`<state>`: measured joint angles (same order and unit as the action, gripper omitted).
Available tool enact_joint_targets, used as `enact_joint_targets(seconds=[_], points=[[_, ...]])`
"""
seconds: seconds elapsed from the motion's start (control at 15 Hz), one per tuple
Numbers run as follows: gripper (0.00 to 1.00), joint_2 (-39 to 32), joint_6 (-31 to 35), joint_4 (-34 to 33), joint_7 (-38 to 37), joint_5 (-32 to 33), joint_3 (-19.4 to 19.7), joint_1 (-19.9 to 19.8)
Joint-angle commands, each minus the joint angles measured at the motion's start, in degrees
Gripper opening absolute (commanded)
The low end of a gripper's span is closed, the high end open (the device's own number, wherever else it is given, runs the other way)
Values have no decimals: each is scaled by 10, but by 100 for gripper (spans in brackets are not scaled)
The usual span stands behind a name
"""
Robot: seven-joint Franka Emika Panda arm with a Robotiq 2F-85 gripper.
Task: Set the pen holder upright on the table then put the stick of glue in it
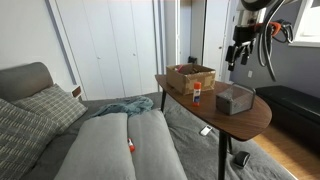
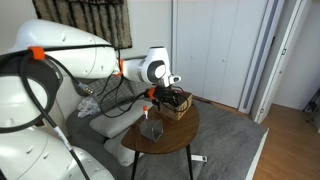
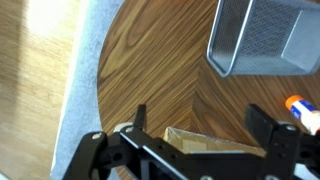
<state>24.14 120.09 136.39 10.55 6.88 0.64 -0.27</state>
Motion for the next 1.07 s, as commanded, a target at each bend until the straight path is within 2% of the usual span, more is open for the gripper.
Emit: enact_joint_targets(seconds=[0.0, 0.2, 0.47, 0.73, 1.0], points=[[100, 2, -77, -15, 112, -75, 61, 20], [100, -2, -119, -18, 195, -136, 99, 24], [100, -26, -194, -25, 262, -210, 133, 23], [100, -58, -267, -31, 288, -278, 142, 13], [100, -78, -265, -24, 297, -322, 136, 2]])
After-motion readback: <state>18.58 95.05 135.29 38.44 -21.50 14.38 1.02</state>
